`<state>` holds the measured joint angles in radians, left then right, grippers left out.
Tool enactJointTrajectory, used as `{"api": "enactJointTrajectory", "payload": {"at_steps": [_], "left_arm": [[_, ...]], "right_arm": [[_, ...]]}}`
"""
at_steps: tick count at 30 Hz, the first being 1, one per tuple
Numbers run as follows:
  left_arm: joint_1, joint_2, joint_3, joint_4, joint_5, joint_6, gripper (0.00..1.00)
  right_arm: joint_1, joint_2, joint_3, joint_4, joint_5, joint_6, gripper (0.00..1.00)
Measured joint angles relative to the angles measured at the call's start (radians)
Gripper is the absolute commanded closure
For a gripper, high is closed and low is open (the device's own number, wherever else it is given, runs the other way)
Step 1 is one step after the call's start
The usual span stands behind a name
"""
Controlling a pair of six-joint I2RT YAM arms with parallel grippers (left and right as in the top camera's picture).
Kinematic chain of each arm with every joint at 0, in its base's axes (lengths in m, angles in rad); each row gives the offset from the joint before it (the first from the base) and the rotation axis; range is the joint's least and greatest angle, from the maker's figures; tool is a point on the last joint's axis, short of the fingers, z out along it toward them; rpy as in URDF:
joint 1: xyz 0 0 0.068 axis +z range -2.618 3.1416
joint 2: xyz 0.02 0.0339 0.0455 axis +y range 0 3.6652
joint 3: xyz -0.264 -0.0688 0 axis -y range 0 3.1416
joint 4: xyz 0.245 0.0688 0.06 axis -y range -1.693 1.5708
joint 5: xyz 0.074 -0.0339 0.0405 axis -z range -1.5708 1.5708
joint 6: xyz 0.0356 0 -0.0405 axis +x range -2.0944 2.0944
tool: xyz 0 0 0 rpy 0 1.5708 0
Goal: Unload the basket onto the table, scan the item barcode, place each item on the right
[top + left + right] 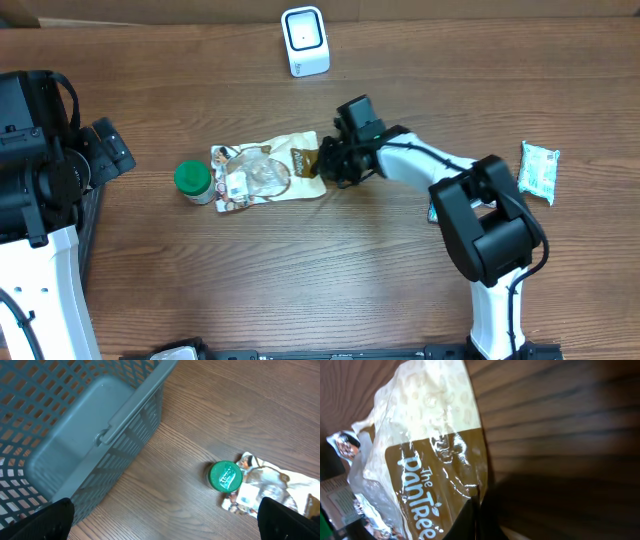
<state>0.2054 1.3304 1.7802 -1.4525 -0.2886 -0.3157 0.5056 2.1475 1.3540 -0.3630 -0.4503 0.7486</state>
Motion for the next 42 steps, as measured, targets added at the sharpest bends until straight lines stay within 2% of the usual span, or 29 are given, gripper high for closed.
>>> {"api": "enactJointTrajectory", "payload": {"at_steps": [1, 3, 4, 8, 15, 25, 27, 31, 34, 35, 37, 42], "left_arm": [[0.000, 0.000, 0.000, 0.000, 0.000, 0.000, 0.00], [0.000, 0.000, 0.000, 0.000, 0.000, 0.000, 0.00], [0.000, 0.000, 0.000, 0.000, 0.000, 0.000, 0.00], [0.000, 0.000, 0.000, 0.000, 0.000, 0.000, 0.00], [0.000, 0.000, 0.000, 0.000, 0.000, 0.000, 0.00], [0.000, 0.000, 0.000, 0.000, 0.000, 0.000, 0.00], [0.000, 0.000, 0.000, 0.000, 0.000, 0.000, 0.01], [0.000, 0.000, 0.000, 0.000, 0.000, 0.000, 0.01], [0.000, 0.000, 0.000, 0.000, 0.000, 0.000, 0.00], [0.000, 0.000, 0.000, 0.000, 0.000, 0.000, 0.01], [0.000, 0.000, 0.000, 0.000, 0.000, 0.000, 0.00], [0.000, 0.000, 0.000, 0.000, 0.000, 0.000, 0.00]], "right_arm": [[0.013, 0.000, 0.000, 0.008, 0.008, 0.006, 0.88], [0.036, 0.000, 0.000, 0.033, 0.018, 0.023, 0.63], [0.039, 0.000, 0.002, 0.046, 0.012, 0.018, 0.56], [0.040, -0.002, 0.007, 0.078, -0.056, -0.036, 0.40], [0.039, 0.002, 0.000, 0.084, -0.167, -0.170, 0.40], [0.039, 0.063, -0.002, 0.219, -0.321, -0.213, 0.40], [0.039, 0.070, -0.003, 0.251, -0.336, -0.213, 0.44], [0.040, 0.077, -0.006, 0.311, -0.354, -0.198, 0.59], [0.042, 0.077, -0.006, 0.327, -0.352, -0.182, 0.59], [0.043, 0.077, -0.006, 0.326, -0.352, -0.178, 0.55], [0.048, 0.078, -0.006, 0.327, -0.347, -0.173, 0.52], [0.053, 0.083, -0.006, 0.328, -0.335, -0.164, 0.52]]}}
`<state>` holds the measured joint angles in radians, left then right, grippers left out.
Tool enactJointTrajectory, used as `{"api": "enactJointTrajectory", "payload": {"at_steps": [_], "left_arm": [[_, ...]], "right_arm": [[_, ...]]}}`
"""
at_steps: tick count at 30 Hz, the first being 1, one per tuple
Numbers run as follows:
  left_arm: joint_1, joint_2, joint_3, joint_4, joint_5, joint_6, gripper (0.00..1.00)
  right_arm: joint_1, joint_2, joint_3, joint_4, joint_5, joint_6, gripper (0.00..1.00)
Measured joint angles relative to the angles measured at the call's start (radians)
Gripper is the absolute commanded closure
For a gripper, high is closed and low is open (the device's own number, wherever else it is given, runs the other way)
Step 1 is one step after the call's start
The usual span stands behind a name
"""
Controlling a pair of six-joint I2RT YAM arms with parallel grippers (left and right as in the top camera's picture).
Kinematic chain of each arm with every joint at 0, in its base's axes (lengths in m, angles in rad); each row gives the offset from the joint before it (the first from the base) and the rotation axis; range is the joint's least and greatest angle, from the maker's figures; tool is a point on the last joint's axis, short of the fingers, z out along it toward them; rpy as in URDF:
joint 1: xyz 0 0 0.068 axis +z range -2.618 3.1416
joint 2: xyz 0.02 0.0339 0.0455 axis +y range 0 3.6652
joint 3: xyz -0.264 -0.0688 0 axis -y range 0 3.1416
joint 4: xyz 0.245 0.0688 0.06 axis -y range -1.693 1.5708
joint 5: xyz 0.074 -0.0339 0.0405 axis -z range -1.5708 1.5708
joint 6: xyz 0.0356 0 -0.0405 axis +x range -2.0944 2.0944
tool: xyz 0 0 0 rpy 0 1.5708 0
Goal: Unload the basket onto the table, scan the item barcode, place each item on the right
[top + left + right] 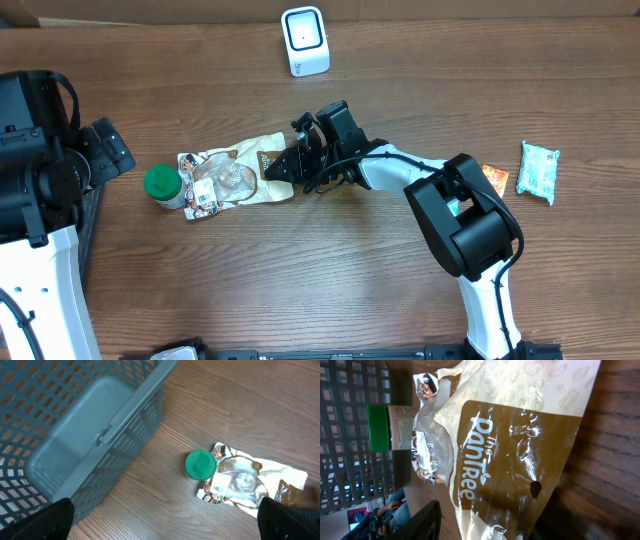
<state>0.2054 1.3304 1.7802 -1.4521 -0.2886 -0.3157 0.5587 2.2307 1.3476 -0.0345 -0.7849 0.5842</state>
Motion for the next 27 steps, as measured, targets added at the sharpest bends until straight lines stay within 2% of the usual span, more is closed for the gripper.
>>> {"api": "enactJointTrajectory", "payload": {"at_steps": [4, 8, 15, 27], "left_arm": [[0.000, 0.000, 0.000, 0.000, 0.000, 0.000, 0.00], [0.000, 0.000, 0.000, 0.000, 0.000, 0.000, 0.00], [0.000, 0.000, 0.000, 0.000, 0.000, 0.000, 0.00], [0.000, 0.000, 0.000, 0.000, 0.000, 0.000, 0.00]], "right_arm": [[0.000, 0.025, 0.000, 0.037, -0.013, 0.037, 0.51], [0.000, 0.051, -0.001, 0.114, -0.064, 0.126, 0.51], [0.000, 0.056, -0.001, 0.136, -0.114, 0.277, 0.51], [0.001, 0.056, -0.001, 0.181, -0.066, 0.252, 0.50]]}}
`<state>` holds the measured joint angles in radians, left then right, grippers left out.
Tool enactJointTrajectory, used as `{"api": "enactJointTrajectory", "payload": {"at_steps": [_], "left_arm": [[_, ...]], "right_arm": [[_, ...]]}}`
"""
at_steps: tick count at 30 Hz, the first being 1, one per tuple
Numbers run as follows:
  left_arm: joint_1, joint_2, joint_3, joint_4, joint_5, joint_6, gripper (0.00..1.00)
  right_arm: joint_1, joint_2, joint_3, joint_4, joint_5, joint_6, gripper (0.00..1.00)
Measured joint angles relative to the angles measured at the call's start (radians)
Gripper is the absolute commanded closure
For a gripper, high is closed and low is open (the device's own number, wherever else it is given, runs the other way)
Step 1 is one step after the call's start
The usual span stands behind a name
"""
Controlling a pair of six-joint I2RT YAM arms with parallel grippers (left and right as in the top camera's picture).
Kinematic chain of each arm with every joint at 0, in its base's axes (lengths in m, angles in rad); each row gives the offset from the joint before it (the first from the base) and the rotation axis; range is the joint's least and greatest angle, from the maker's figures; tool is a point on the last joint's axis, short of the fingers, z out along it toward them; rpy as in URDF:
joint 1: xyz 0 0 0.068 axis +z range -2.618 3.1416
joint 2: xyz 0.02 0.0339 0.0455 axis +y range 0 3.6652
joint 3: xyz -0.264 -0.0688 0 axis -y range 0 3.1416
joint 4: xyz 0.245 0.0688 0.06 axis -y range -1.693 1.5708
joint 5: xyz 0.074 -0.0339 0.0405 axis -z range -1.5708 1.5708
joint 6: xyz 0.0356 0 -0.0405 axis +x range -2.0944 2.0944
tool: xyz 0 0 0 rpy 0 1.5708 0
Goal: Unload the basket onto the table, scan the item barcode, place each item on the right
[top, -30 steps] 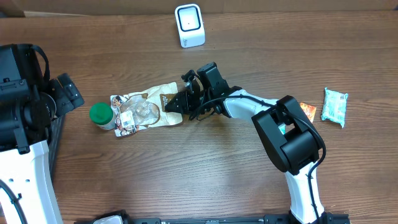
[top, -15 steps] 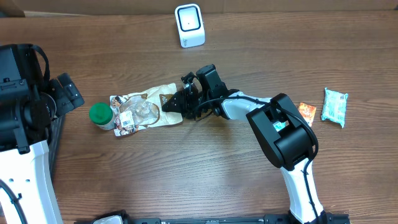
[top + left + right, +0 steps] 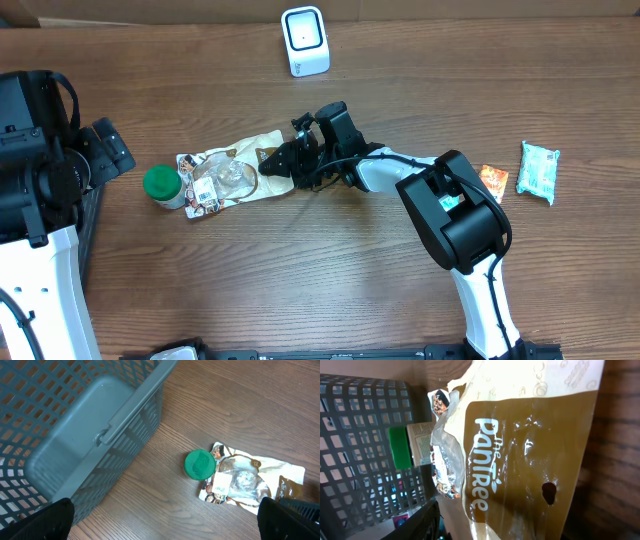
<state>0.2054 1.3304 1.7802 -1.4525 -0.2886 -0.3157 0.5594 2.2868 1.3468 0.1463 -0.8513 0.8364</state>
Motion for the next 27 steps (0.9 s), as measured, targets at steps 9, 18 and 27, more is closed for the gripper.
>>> {"api": "enactJointTrajectory", "payload": {"at_steps": [9, 18, 27], "left_arm": [[0.000, 0.000, 0.000, 0.000, 0.000, 0.000, 0.00], [0.000, 0.000, 0.000, 0.000, 0.000, 0.000, 0.00], [0.000, 0.000, 0.000, 0.000, 0.000, 0.000, 0.01]], "right_arm": [[0.062, 0.000, 0.000, 0.056, 0.062, -0.076, 0.50], [0.104, 0.000, 0.000, 0.072, 0.141, -0.142, 0.85], [0.023, 0.002, 0.000, 0.104, 0.020, -0.166, 0.93]]}}
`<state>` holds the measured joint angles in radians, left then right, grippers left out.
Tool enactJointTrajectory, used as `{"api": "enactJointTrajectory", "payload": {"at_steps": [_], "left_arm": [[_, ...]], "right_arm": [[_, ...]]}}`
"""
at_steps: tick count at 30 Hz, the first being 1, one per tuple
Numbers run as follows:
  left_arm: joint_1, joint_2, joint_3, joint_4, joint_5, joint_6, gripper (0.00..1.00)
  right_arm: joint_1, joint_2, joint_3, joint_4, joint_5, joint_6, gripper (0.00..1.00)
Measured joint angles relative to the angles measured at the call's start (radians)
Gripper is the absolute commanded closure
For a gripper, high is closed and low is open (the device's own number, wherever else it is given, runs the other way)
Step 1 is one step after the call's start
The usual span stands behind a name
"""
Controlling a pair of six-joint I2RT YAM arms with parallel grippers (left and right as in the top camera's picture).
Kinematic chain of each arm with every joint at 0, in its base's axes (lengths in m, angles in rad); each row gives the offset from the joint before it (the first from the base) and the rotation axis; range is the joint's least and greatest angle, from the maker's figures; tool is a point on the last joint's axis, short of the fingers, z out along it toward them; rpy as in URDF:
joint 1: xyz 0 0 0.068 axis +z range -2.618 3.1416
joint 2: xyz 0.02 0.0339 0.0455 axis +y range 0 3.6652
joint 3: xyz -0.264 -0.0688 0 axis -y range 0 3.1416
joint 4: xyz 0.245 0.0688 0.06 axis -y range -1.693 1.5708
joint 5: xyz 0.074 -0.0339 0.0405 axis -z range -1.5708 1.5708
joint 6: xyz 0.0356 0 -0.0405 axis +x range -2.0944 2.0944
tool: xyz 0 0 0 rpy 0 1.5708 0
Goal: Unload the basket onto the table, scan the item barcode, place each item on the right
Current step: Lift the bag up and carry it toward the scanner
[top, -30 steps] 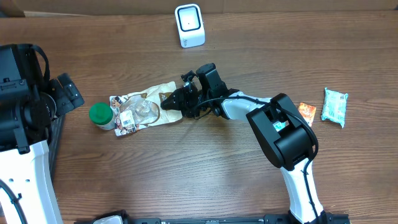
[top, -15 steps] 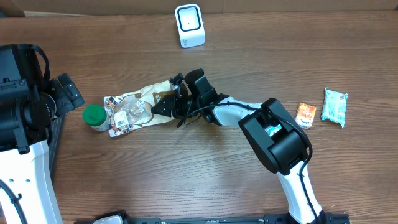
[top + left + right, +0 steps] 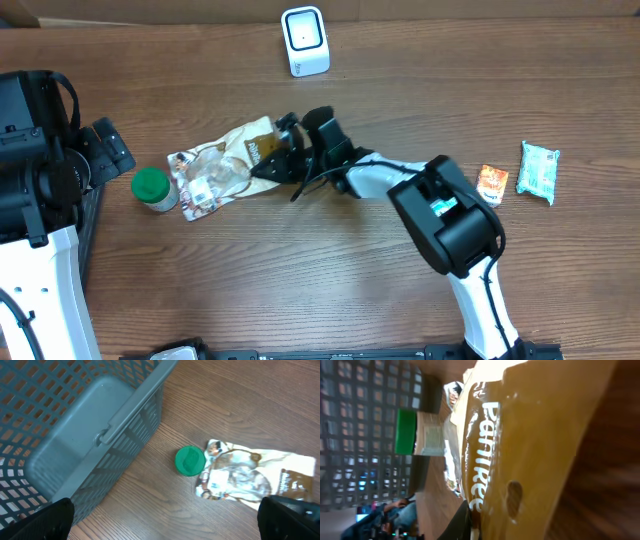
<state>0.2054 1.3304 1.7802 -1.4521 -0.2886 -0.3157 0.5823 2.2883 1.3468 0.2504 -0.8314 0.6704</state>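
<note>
A crinkled snack bag [image 3: 222,166] with a brown "Pantree" end [image 3: 520,435] lies left of centre on the table. My right gripper [image 3: 283,160] is shut on that brown end, which sits raised and turned toward the back. The bag's other end touches a green-lidded jar [image 3: 150,187], which the left wrist view shows too [image 3: 190,461]. The white barcode scanner [image 3: 305,40] stands at the back edge. My left gripper [image 3: 165,522] hangs open at the far left over bare wood, well apart from the bag [image 3: 250,477].
A grey slatted basket [image 3: 65,425] fills the left edge under my left arm. An orange packet [image 3: 491,183] and a teal packet [image 3: 538,170] lie at the right. The wooden table [image 3: 300,290] shows bare wood in front.
The bag's brown end has swung up toward the back with my right gripper on it. The bag and the green-lidded jar have shifted slightly left. The left arm has not moved.
My right gripper was at the bag's right edge near the table's middle. Then bag, jar and gripper stood farther left, and stayed there a moment later. Now the bag is angled with its brown end raised in my right gripper.
</note>
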Motion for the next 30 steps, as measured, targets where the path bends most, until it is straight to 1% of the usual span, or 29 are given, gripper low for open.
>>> {"api": "enactJointTrajectory", "payload": {"at_steps": [4, 6, 14, 16, 18, 20, 22, 24, 25, 30], "left_arm": [[0.000, 0.000, 0.000, 0.000, 0.000, 0.000, 0.00], [0.000, 0.000, 0.000, 0.000, 0.000, 0.000, 0.00], [0.000, 0.000, 0.000, 0.000, 0.000, 0.000, 0.00], [0.000, 0.000, 0.000, -0.001, 0.000, 0.000, 0.00], [0.000, 0.000, 0.000, 0.000, 0.000, 0.000, 0.00], [0.000, 0.000, 0.000, 0.000, 0.000, 0.000, 0.00], [0.000, 0.000, 0.000, 0.000, 0.000, 0.000, 0.00], [0.000, 0.000, 0.000, 0.000, 0.000, 0.000, 0.00], [0.000, 0.000, 0.000, 0.000, 0.000, 0.000, 0.00], [0.000, 0.000, 0.000, 0.000, 0.000, 0.000, 0.00]], "right_arm": [[-0.078, 0.000, 0.000, -0.011, -0.072, -0.031, 0.96], [-0.123, 0.000, 0.000, -0.066, -0.103, -0.055, 0.96], [-0.299, -0.048, -0.005, -0.506, -0.140, -0.243, 0.96], [-0.338, -0.109, -0.008, -0.645, -0.140, -0.308, 0.96], [-0.374, -0.217, -0.010, -0.774, -0.146, -0.388, 0.96], [-0.393, -0.312, -0.011, -0.843, -0.182, -0.451, 0.96], [-0.400, -0.398, -0.011, -0.857, -0.237, -0.490, 0.96], [-0.399, -0.445, -0.011, -0.851, -0.288, -0.505, 0.96], [-0.399, -0.484, -0.011, -0.835, -0.353, -0.514, 0.96], [-0.404, -0.522, -0.011, -0.765, -0.514, -0.488, 0.96]]}}
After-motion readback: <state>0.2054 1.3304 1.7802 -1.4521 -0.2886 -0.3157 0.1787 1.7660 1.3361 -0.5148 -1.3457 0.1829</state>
